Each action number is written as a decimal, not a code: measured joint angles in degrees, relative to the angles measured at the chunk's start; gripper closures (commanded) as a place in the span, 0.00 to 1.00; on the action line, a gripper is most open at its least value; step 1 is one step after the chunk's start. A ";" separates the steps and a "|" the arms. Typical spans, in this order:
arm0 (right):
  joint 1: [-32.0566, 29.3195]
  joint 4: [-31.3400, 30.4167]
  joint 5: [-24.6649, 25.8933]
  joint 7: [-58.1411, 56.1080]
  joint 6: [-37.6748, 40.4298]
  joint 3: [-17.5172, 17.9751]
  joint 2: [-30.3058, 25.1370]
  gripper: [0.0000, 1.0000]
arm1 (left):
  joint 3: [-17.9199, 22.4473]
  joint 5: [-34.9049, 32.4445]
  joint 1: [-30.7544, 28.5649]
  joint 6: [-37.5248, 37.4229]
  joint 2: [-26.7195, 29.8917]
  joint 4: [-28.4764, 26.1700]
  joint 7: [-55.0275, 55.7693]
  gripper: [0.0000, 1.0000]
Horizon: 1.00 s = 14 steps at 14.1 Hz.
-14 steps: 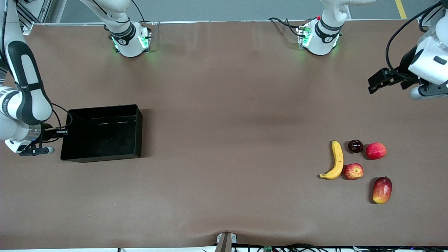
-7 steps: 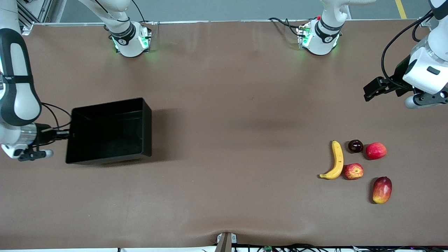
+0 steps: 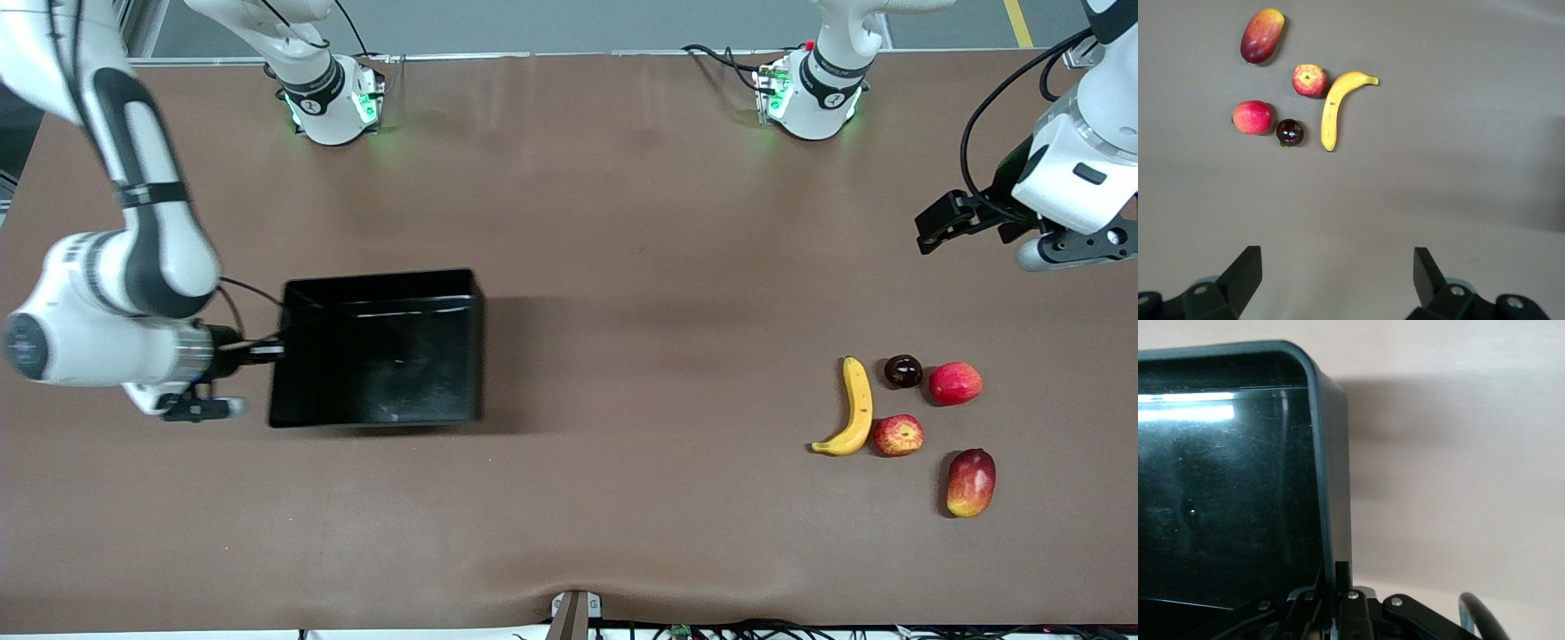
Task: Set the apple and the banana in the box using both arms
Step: 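Slide the black box toward the table middle with the right gripper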
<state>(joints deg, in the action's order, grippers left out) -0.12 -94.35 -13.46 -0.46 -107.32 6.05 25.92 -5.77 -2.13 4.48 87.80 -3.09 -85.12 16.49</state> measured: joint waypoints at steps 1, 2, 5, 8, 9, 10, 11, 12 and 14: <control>2.77 0.99 -0.04 3.12 -0.24 0.03 0.10 1.00 | -0.15 0.00 0.11 0.69 -0.15 0.00 0.00 0.00; 5.48 1.71 -0.09 5.96 -1.39 0.05 0.35 1.00 | -0.29 0.00 0.35 1.64 -0.38 0.00 0.00 0.00; 13.36 2.29 -0.16 15.81 -8.11 0.06 2.20 1.00 | -0.70 0.00 1.30 3.25 -1.15 -0.01 0.01 0.00; 19.18 4.56 -0.16 20.35 -10.91 0.00 6.32 1.00 | -1.02 0.00 1.56 3.30 -1.57 -0.14 -0.23 0.00; 20.52 6.20 -0.16 20.74 -11.09 -0.03 8.08 1.00 | -1.32 0.00 1.57 3.30 -1.65 -0.21 -0.24 0.00; 21.69 7.91 -0.16 21.58 -11.11 -0.05 9.79 1.00 | -1.52 0.00 1.59 3.30 -1.67 -0.21 -0.24 0.00; 22.88 9.28 -0.16 22.96 -11.43 -0.07 11.33 1.00 | -1.63 0.00 1.60 3.30 -1.67 -0.20 -0.24 0.00; 24.25 10.14 -0.16 25.20 -12.96 -0.08 12.68 1.00 | -1.66 0.00 1.61 3.30 -1.70 -0.21 -0.24 0.00; 26.91 10.86 -0.16 29.93 -17.27 -0.13 14.86 1.00 | -1.66 0.00 1.58 3.30 -1.95 -0.26 -0.24 0.00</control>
<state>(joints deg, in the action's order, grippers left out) 26.79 -83.49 -13.62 29.46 -124.59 5.92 40.79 -7.43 -2.13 6.06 91.10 -5.04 -85.38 16.26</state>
